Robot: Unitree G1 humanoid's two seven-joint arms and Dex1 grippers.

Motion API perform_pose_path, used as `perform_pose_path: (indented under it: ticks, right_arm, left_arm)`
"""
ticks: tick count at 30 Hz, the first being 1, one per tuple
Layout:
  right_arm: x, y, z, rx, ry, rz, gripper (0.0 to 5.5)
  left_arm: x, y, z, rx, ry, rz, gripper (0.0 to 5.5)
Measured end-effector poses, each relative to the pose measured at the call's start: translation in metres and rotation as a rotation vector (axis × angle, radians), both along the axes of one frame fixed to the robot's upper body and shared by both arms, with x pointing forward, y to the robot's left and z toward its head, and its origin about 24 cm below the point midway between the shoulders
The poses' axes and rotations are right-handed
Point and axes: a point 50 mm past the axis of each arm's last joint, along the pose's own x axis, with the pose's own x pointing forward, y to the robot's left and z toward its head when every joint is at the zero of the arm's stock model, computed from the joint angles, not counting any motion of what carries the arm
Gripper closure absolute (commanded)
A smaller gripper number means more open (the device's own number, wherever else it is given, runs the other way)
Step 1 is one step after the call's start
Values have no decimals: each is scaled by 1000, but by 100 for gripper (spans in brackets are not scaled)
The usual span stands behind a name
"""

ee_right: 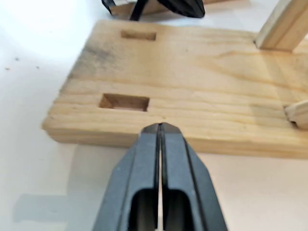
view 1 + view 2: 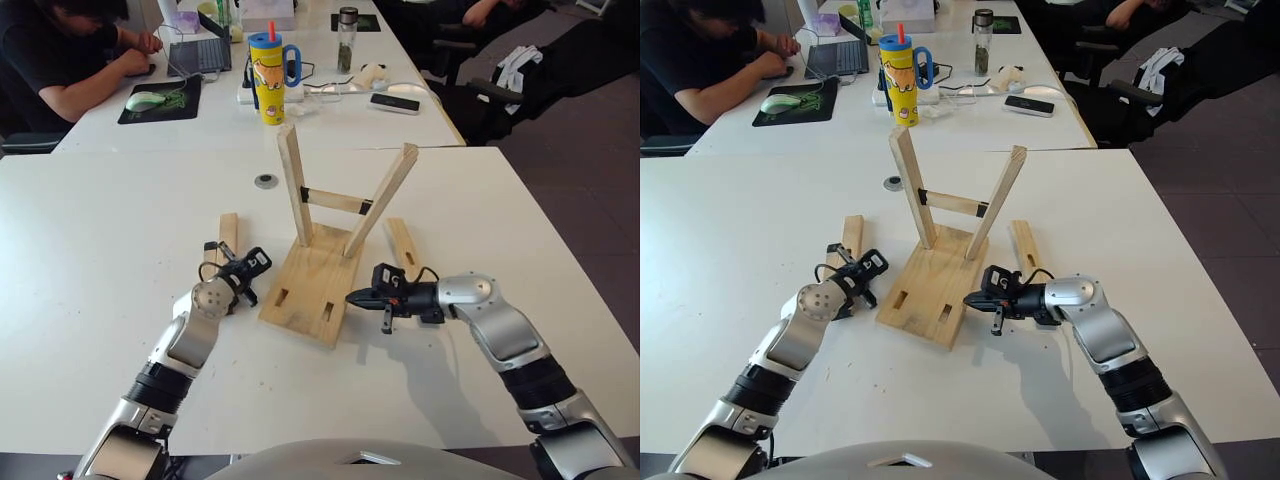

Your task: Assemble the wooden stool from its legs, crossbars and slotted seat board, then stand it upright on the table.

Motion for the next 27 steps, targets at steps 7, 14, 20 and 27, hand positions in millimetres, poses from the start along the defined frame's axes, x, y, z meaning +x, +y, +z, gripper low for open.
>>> perform_pose_path:
  ticks: [7, 14, 20, 27]
  right_arm:
    - [27, 4, -11, -102, -185, -48, 550]
    - [63, 4, -12, -187, -329, -151, 550]
    - [77, 8, -15, -208, -386, -179, 550]
    - [82, 19, -20, -149, -406, -223, 550]
  left_arm:
    - [17, 8, 38, -71, -189, 76, 548]
    - [7, 2, 48, -156, -252, 96, 548]
    - [19, 47, 123, -190, -639, 343, 529]
    - [6, 60, 89, -227, -517, 423, 488]
